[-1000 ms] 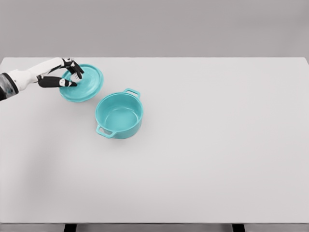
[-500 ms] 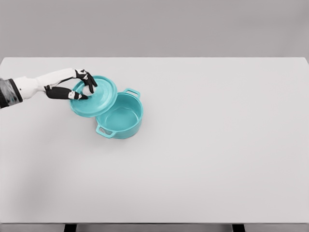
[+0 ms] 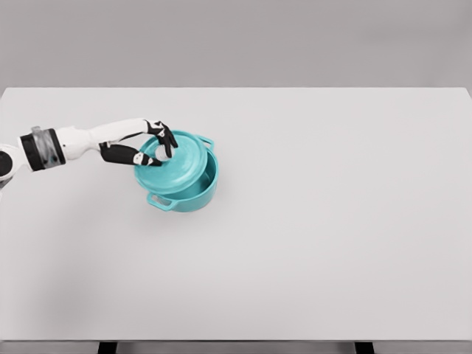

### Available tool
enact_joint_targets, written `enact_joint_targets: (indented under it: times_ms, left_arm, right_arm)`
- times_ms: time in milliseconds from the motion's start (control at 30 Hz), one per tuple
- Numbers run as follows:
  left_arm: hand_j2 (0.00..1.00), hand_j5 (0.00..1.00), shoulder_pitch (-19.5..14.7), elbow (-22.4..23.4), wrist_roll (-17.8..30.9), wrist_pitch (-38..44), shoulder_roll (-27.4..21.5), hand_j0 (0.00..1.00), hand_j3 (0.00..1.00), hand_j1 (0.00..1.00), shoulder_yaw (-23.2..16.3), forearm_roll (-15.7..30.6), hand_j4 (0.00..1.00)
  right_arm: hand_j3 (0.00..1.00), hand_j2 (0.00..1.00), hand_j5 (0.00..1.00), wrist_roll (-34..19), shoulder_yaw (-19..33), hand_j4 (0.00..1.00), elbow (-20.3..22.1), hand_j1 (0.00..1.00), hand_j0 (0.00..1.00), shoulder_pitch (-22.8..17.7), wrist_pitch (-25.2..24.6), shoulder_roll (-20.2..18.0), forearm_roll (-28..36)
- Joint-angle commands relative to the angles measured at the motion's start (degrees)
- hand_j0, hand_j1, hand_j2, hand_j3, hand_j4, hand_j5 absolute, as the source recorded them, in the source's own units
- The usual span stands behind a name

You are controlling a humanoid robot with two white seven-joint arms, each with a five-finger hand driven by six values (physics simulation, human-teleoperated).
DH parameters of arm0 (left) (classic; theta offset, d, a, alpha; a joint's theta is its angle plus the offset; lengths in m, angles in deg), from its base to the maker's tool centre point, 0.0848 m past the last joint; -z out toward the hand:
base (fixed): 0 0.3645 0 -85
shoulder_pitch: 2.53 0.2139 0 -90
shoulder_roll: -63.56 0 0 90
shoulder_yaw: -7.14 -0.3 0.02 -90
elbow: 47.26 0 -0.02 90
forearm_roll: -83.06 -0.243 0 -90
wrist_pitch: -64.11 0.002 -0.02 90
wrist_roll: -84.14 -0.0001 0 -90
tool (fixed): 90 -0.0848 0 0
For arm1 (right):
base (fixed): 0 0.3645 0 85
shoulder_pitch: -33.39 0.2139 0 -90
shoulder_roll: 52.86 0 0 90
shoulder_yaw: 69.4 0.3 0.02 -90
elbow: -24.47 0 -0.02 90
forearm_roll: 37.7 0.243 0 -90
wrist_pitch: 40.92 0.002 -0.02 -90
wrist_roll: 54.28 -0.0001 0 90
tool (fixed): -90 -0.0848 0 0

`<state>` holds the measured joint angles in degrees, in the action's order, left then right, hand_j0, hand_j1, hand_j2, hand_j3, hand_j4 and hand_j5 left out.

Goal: Cover the pot with left arm

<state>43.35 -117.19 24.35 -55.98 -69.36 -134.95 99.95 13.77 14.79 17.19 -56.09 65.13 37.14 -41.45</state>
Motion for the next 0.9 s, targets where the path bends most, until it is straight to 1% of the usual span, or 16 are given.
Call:
enact_joint_targets:
  times_ms: [0, 267, 333, 467, 533, 600, 633, 867]
  left_arm:
    - [0.41, 0.41, -0.09, -0.12, -0.06, 0.21, 0.46, 0.41, 0.41, 0.41, -0.28, 0.34, 0.41]
    - [0.41, 0.41, -0.09, -0.12, -0.15, 0.21, 0.81, 0.41, 0.41, 0.41, -0.37, 0.34, 0.41]
    - [0.41, 0.41, -0.79, -0.03, -0.15, 0.3, 0.81, 0.41, 0.41, 0.41, -1.51, 0.26, 0.41]
    - [0.41, 0.41, -0.88, 0.06, -0.06, 0.48, 0.81, 0.41, 0.41, 0.41, -1.6, 0.08, 0.41]
    - [0.41, 0.41, -0.97, 0.06, -0.06, 1.0, 0.81, 0.41, 0.41, 0.41, -1.95, -0.71, 0.41]
    - [0.41, 0.41, -1.14, 0.06, -0.06, 1.0, 0.99, 0.41, 0.41, 0.41, -1.95, -0.8, 0.41]
    - [0.41, 0.41, -1.05, 0.06, -0.06, 1.0, 1.87, 0.41, 0.41, 0.41, -1.95, -0.8, 0.41]
    - [0.42, 0.42, -1.23, 0.06, -0.06, 0.92, 1.95, 0.42, 0.42, 0.42, -1.95, -0.8, 0.42]
  right_arm:
    - [1.0, 1.0, 1.0, -0.02, 0.01, 1.0, -0.01, 1.0, 1.0, 0.0, 0.03, 0.0, -0.04]
    - [1.0, 1.0, 1.0, -0.02, 0.01, 1.0, -0.01, 1.0, 1.0, 0.0, 0.03, 0.0, -0.04]
    - [1.0, 1.0, 1.0, -0.02, 0.01, 1.0, -0.01, 1.0, 1.0, 0.0, 0.03, 0.0, -0.04]
    - [1.0, 1.0, 1.0, -0.02, 0.01, 1.0, 0.08, 1.0, 1.0, 0.0, 0.03, 0.0, -0.04]
    - [1.0, 1.0, 1.0, -0.02, 0.01, 1.0, -0.01, 1.0, 1.0, 0.0, 0.03, 0.0, -0.04]
    - [1.0, 1.0, 1.0, -0.02, 0.01, 1.0, -0.01, 1.0, 1.0, 0.0, 0.03, 0.0, -0.04]
    - [1.0, 1.0, 1.0, -0.02, 0.01, 1.0, -0.01, 1.0, 1.0, 0.0, 0.03, 0.0, -0.04]
    - [1.0, 1.0, 1.0, -0.02, 0.01, 1.0, -0.01, 1.0, 1.0, 0.0, 0.03, 0.0, -0.04]
